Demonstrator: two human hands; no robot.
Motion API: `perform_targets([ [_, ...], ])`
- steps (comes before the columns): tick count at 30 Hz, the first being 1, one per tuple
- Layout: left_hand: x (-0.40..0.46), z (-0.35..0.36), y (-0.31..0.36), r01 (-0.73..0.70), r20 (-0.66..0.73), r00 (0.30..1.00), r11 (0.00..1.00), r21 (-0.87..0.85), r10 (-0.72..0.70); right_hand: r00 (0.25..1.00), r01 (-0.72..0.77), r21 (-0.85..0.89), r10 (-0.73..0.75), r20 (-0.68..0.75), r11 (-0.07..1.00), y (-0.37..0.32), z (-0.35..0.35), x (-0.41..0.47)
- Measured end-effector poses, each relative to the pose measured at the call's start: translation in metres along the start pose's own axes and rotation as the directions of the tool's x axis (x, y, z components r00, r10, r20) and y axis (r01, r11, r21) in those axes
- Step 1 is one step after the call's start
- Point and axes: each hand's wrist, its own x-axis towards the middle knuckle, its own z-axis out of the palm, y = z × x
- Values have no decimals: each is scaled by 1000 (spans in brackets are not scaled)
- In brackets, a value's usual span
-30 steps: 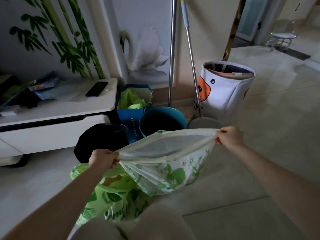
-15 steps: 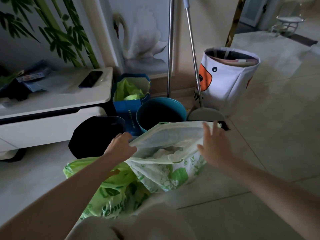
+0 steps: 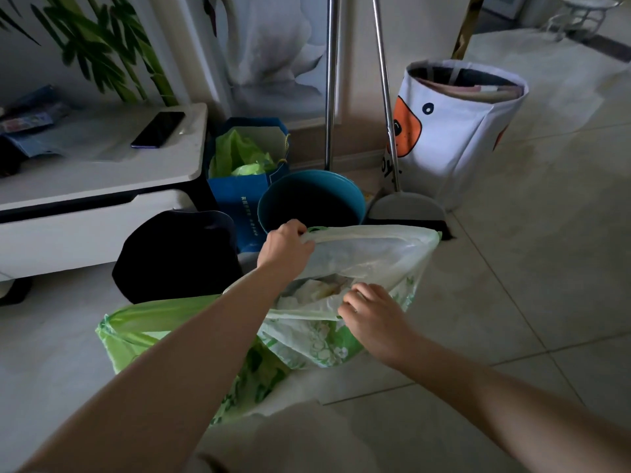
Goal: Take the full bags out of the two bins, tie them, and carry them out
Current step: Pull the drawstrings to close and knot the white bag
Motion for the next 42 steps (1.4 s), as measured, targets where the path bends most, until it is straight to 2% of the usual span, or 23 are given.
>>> perform_targets([
  [7, 2, 8, 0, 12, -6, 1000, 999, -35, -12, 995, -27, 45, 23, 94, 999, 2, 6, 6],
  [14, 3, 5, 6, 0, -51, 999, 991, -135, -7, 994, -98, 170, 104, -22, 980, 4, -5, 10],
  [26, 0, -8, 11, 2, -82, 996, 978, -209, -19, 973, -155, 190, 184, -142, 969, 20, -66, 22],
  [29, -3, -12, 12, 44, -7, 999, 981, -191, -46, 974, -197, 259, 220, -60, 945, 19, -84, 21],
  [32, -7, -14, 11, 70, 94, 994, 983, -171, -55, 905, -424, 392, 388, 172, 816, 22, -97, 24],
  [34, -9, -14, 12, 78, 127, 990, 979, -190, -54, 877, -480, 423, 416, 239, 768, 23, -102, 25],
  [38, -16, -19, 14, 88, 101, 993, 974, -209, -68, 873, -482, 404, 384, 302, 778, 24, -117, 27],
  [42, -23, -26, 17, 69, 27, 997, 980, -187, -65, 886, -458, 278, 411, 214, 844, 23, -137, 28],
])
